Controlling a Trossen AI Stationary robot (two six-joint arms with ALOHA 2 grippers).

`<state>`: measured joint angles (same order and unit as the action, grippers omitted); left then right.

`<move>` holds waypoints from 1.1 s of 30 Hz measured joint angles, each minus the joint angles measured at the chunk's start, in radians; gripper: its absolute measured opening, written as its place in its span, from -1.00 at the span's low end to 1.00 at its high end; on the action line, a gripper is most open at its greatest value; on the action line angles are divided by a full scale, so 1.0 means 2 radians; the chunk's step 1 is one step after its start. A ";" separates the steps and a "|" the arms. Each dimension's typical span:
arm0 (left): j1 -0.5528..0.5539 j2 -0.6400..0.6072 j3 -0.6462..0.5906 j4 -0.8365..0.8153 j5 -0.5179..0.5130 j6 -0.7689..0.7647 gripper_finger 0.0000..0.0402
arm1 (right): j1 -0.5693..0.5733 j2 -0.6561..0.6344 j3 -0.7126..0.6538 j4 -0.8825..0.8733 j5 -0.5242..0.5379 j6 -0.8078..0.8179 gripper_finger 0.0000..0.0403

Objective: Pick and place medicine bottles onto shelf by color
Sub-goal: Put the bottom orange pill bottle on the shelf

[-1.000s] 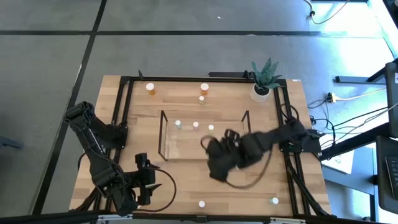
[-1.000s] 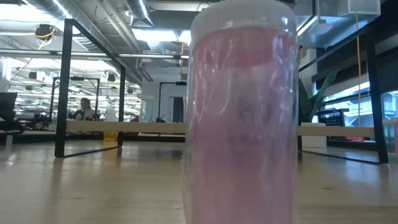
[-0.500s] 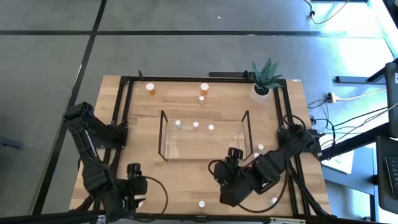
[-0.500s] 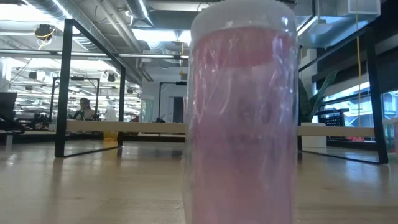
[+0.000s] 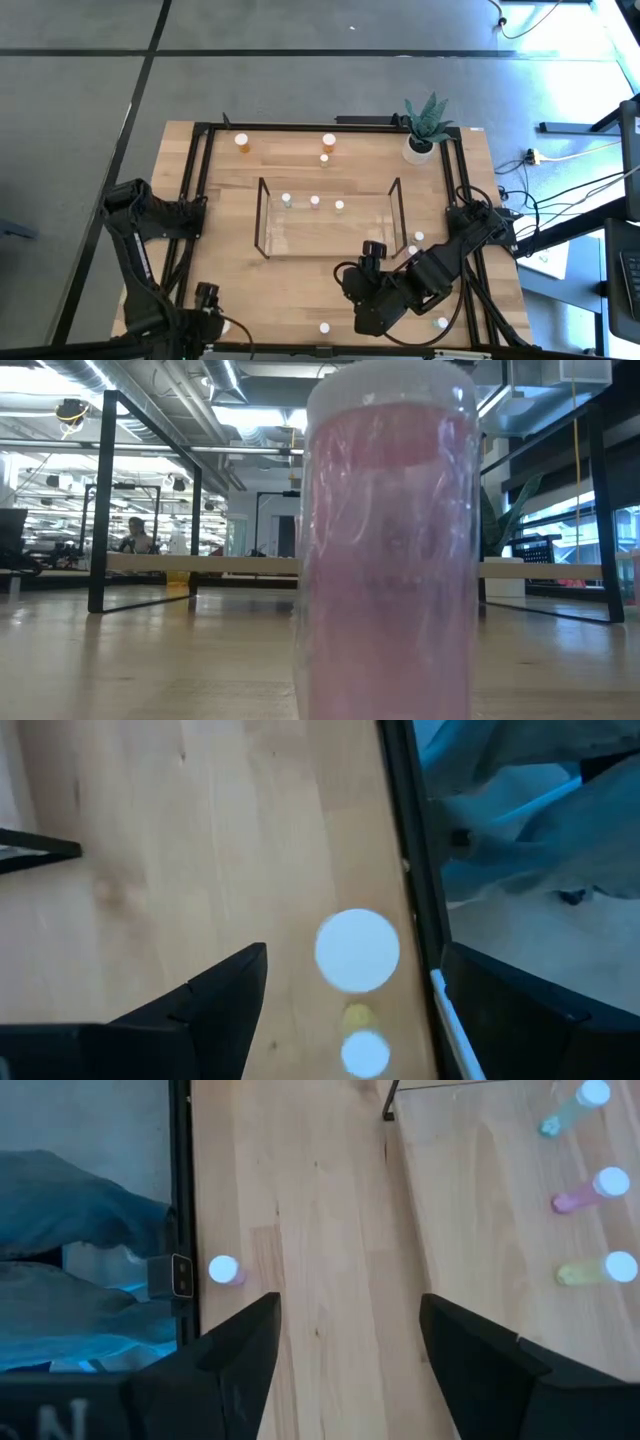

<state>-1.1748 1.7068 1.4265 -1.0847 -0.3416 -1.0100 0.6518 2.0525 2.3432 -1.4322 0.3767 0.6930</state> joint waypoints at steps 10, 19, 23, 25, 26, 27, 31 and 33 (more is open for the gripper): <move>0.002 0.041 0.000 0.025 0.014 0.018 0.46 | 0.000 0.000 0.000 0.000 0.025 -0.003 0.20; 0.003 0.054 0.000 0.026 0.023 0.012 0.46 | 0.000 0.000 0.000 0.000 0.025 -0.009 0.20; 0.004 0.055 0.000 0.026 0.022 0.009 0.46 | 0.000 0.000 0.000 0.000 0.025 -0.009 0.20; 0.006 0.060 0.000 0.026 0.023 0.009 0.46 | 0.000 0.000 0.000 0.000 0.025 -0.009 0.20; 0.006 0.062 0.000 0.026 0.023 0.009 0.46 | 0.000 0.000 0.000 0.001 0.025 -0.009 0.20; 0.006 0.064 0.000 0.026 0.023 0.009 0.46 | 0.000 0.000 0.000 0.001 0.025 -0.009 0.20; 0.006 0.069 0.000 0.026 0.023 0.009 0.46 | 0.000 0.000 0.000 0.001 0.026 -0.009 0.20; 0.008 0.069 0.000 0.025 0.023 0.009 0.46 | 0.000 0.000 0.000 0.002 0.026 -0.009 0.20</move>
<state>-1.1595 1.8446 1.4265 -1.0341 -0.2947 -0.9923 0.6510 2.0533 2.3425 -1.4275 0.4282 0.6754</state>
